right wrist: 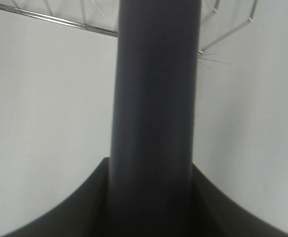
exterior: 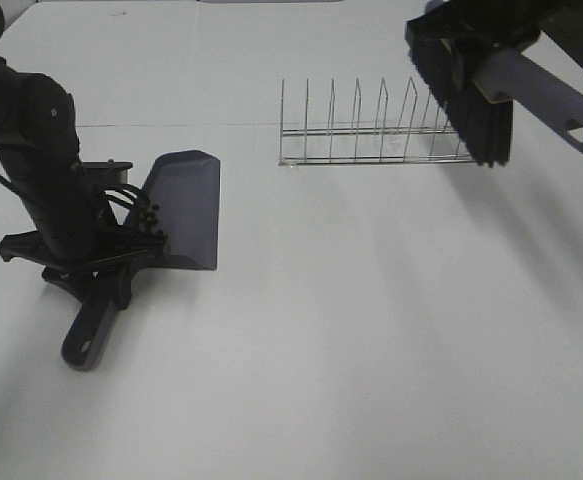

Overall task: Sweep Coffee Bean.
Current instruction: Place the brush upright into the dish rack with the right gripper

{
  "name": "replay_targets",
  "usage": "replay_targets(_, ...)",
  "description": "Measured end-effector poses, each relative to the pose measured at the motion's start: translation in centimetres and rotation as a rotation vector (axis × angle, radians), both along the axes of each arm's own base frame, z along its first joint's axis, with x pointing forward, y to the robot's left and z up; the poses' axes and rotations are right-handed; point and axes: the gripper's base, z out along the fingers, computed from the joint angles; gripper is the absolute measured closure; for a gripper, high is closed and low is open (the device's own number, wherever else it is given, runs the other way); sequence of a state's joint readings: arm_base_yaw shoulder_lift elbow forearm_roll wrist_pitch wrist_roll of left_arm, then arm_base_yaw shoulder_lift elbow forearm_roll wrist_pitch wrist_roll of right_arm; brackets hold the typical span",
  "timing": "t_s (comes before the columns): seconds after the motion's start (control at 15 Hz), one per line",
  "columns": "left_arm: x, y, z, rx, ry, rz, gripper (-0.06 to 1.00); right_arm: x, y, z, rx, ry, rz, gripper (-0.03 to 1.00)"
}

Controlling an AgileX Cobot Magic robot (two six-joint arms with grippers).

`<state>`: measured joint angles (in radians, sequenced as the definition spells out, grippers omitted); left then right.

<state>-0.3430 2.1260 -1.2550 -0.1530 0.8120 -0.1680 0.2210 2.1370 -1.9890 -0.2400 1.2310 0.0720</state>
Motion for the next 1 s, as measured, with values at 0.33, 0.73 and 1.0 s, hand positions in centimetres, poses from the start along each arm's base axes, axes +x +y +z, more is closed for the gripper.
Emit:
replay_targets(0.33,0.0,0.0,0.0,0.0,0.001,0.0,0.62,-1.3,-4.4,-4.4,0.024,0.171,-0.109,0.7)
replay_targets(0.73,0.0,0.0,0.0,0.001,0.001,-0.001,0.62,-0.9,-4.3,-8.4,0.024,0.24,-0.121,0.7)
replay_targets(1.0,0.0,0.0,0.0,0.001,0.001,-0.001,0.62,-0.2,-4.2,-8.8,0.037,0.175,-0.104,0.7)
